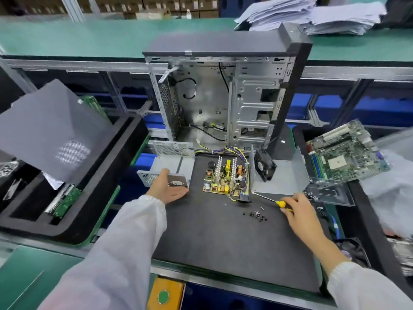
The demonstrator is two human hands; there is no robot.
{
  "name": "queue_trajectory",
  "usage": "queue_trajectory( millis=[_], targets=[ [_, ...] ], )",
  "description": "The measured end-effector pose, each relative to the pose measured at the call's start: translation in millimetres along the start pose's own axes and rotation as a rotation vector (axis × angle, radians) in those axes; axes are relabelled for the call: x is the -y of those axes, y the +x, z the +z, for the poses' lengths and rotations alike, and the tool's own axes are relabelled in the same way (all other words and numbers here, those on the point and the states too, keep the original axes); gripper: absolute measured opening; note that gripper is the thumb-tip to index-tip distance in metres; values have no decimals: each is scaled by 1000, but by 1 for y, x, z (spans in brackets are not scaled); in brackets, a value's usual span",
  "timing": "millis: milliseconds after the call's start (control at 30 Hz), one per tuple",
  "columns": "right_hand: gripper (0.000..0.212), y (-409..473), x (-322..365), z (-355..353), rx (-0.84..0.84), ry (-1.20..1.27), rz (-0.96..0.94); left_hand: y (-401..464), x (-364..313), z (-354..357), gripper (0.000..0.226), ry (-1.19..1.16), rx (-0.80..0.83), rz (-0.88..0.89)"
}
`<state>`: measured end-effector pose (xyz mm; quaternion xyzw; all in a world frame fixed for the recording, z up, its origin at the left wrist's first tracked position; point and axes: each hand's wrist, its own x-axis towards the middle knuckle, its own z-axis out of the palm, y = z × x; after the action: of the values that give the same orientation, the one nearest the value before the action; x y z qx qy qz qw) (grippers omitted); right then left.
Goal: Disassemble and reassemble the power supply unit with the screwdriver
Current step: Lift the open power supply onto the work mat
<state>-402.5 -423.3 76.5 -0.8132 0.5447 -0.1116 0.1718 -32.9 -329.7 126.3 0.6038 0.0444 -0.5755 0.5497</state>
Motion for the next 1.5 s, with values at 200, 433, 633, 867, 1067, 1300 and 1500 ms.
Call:
queue_trajectory(
  millis=[200,433,633,867,1067,1300,1500],
  targets=[
    [28,7,4,9,-59,-48,42,-8,-11,-7,27,-41,76,57],
    [21,15,67,-4,-257,178,-119,-47,-33,-27,33,181,234,168],
    [48,46,164,-37,99,859,5,-69,-41,-38,39,735,364,89],
    [77,40,174,-42,463,720,64,-73,-33,-44,53,1072,570,-5],
    [44,31,171,-31,493,536,-34,-60,-31,-43,45,1132,619,-43],
    [20,51,179,-23,579,142,-345,-41,-29,-73,69,1185,709,-136],
    [25,83,199,-23,661,-93,-507,-21,-43,-98,85,1142,648,-104]
  ],
)
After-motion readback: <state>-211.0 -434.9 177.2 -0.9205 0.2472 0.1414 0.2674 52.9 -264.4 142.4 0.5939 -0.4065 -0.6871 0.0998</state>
